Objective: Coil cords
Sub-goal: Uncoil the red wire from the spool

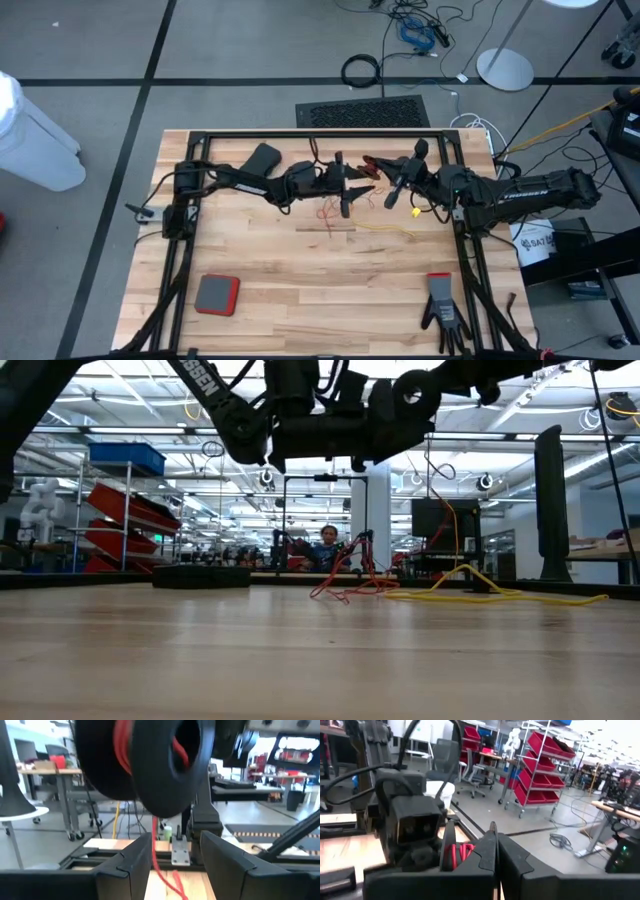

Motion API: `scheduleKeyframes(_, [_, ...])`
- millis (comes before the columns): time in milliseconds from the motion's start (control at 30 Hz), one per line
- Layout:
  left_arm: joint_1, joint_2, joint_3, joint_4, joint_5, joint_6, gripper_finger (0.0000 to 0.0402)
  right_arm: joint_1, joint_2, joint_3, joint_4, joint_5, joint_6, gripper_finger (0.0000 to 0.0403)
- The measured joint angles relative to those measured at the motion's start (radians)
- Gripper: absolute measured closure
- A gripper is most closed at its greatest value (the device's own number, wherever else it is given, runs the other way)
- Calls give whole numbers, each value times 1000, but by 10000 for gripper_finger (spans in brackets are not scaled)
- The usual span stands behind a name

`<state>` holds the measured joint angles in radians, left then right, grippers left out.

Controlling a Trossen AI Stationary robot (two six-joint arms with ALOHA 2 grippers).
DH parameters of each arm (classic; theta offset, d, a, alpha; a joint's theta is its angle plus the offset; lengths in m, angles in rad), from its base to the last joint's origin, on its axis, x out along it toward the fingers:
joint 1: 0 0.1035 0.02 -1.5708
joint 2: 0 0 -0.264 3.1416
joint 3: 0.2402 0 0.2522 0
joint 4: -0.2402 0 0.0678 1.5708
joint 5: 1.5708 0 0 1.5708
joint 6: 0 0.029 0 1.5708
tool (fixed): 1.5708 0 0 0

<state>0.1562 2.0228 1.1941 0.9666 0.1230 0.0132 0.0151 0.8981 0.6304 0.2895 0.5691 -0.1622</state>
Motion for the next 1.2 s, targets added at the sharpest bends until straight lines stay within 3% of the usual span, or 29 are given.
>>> scheduleKeyframes(367, [-1,0,17,-56,-48,0,239,0,54,0,69,-26,-19,403])
scheduleKeyframes(767, [-2,0,17,-64,-15,22,391,0,54,0,68,-26,-18,403])
scheduleKeyframes(933, [-13,0,17,-64,-10,23,395,0,54,0,54,-10,-34,403])
scheduleKeyframes(1200, [-36,0,17,-52,1,26,399,-2,54,0,-20,106,-65,403])
